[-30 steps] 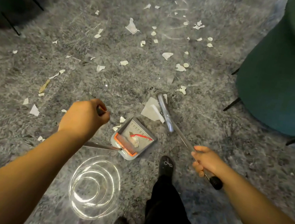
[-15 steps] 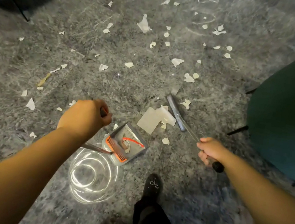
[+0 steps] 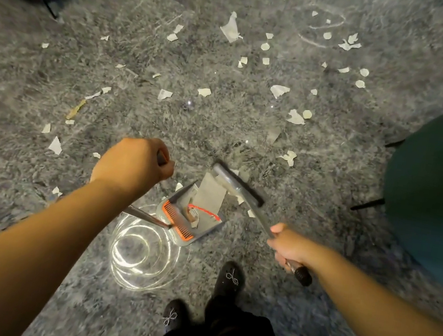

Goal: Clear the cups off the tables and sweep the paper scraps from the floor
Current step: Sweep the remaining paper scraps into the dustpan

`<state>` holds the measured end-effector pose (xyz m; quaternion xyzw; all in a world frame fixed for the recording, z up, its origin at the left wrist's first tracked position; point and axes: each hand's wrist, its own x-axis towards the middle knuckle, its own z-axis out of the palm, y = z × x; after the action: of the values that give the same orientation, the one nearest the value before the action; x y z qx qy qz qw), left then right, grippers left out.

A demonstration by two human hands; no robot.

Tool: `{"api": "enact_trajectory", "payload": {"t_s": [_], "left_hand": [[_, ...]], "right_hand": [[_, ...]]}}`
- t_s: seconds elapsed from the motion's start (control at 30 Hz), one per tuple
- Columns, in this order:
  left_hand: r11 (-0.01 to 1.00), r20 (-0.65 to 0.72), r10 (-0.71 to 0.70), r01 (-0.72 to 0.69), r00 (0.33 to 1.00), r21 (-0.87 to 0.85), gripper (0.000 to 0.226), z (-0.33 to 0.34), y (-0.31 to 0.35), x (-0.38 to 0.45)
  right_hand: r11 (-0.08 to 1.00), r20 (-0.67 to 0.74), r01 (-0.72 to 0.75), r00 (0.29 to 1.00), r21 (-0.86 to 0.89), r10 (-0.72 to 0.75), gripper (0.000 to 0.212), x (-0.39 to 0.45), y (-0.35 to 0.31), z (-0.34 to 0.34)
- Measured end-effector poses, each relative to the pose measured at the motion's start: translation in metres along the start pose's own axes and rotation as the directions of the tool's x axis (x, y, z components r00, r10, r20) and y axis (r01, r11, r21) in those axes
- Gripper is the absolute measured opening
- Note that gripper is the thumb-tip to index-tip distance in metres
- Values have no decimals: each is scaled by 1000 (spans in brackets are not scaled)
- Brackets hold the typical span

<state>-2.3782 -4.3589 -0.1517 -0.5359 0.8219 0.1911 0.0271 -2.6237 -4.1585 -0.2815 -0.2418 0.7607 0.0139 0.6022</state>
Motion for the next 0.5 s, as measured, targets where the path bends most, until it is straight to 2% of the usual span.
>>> {"api": "enact_trajectory", "payload": {"t_s": [0.1,0.17,0.33,0.5], "left_hand": [[1000,0,6,-6,1000,1,15,-1,-5,-1],[1000,-4,7,-7,1000,1,15,-1,-10,-3],[1000,-13,11,-11,1000,-9,15,-1,-26,-11],[997,-26,61,-62,998,-46,13,3,-32,-27]], "right_hand": [[985,47,30,999,-168,-22,44,-16,-3,20],[981,84,53,996,-187,-38,44,-26,-9,32],[999,178,47,983,14,-49,43,-52,-25,57],[971,188,-4,981,238,-42,35,-78,-26,71]]}}
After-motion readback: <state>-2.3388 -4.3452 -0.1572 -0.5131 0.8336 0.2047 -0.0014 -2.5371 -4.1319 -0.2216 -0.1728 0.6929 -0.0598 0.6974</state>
